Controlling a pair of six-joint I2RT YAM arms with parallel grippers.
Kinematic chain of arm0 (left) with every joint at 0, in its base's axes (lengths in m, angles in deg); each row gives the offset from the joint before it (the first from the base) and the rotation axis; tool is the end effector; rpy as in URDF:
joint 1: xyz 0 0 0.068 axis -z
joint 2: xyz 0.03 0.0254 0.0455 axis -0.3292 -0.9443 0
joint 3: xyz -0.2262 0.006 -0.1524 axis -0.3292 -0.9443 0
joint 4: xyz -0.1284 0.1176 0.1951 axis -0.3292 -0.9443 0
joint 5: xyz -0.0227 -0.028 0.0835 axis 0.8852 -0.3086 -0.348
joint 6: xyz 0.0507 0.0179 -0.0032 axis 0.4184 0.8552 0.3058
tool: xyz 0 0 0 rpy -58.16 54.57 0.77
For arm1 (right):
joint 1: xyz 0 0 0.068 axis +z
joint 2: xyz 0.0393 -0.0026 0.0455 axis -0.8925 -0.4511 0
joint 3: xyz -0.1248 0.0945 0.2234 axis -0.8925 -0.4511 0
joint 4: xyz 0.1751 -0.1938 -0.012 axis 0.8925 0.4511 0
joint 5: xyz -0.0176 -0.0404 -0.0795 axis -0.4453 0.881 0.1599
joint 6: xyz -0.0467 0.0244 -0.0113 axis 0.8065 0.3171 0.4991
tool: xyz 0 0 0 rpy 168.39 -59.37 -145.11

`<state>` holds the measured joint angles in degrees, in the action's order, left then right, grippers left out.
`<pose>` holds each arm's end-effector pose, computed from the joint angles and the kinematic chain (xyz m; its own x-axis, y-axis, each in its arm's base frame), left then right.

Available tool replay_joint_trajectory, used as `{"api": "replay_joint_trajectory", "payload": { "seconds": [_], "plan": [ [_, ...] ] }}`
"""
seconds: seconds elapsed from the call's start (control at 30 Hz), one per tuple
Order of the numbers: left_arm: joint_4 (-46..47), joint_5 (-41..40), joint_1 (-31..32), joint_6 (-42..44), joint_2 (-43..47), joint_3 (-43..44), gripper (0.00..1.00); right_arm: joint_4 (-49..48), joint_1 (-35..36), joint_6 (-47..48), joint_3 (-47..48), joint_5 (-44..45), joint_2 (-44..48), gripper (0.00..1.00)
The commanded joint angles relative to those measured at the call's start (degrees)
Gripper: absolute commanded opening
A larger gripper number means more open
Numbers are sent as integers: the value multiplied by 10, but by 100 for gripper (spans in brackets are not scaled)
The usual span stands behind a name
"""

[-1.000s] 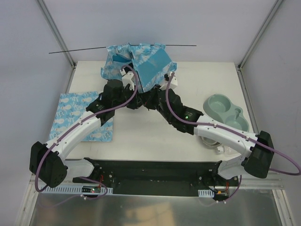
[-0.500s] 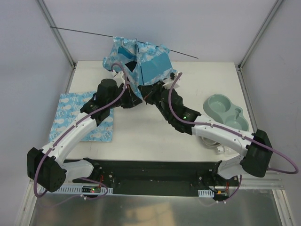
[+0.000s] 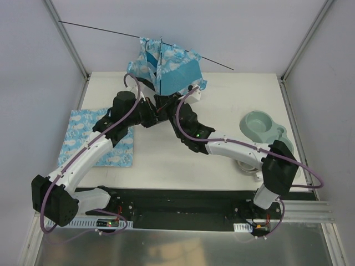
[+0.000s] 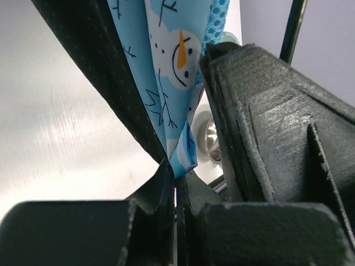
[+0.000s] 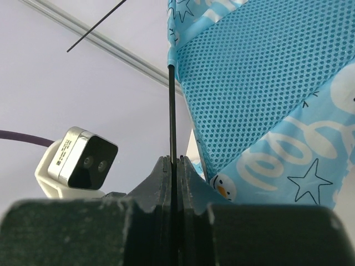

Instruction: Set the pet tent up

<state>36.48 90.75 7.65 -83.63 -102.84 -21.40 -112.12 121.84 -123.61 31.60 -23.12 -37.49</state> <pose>0.2378 -0.1341 0.3466 -0.7063 -0.4037 -0.5815 0.2925 0.5817 -0.7590 0.2238 0.3269 0.3511 -0.1800 0.6438 -0.7437 -0.3399 0.6688 0.6613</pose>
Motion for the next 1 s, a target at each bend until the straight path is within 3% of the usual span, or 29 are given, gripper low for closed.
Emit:
{"api": "replay_joint_trajectory", "payload": {
  "seconds": [0.0, 0.13, 0.43, 0.73, 0.97],
  "plan": [
    [-32, 77, -4, -90, 20, 28, 0, -9, -6, 28, 23, 68, -30, 0],
    [-31, 73, -17, -149, 20, 31, 0, -19, 4, 46, 24, 77, -41, 0],
    [-34, 51, -50, -198, 35, 13, 0, -25, 23, 78, 13, 66, -40, 0],
    [-34, 53, -94, -189, 41, -15, 0, 96, 23, 70, -36, -20, 57, 37],
    [-32, 60, -103, -171, 25, -17, 0, 176, 22, 51, -14, -94, 73, 42]
  ]
}}
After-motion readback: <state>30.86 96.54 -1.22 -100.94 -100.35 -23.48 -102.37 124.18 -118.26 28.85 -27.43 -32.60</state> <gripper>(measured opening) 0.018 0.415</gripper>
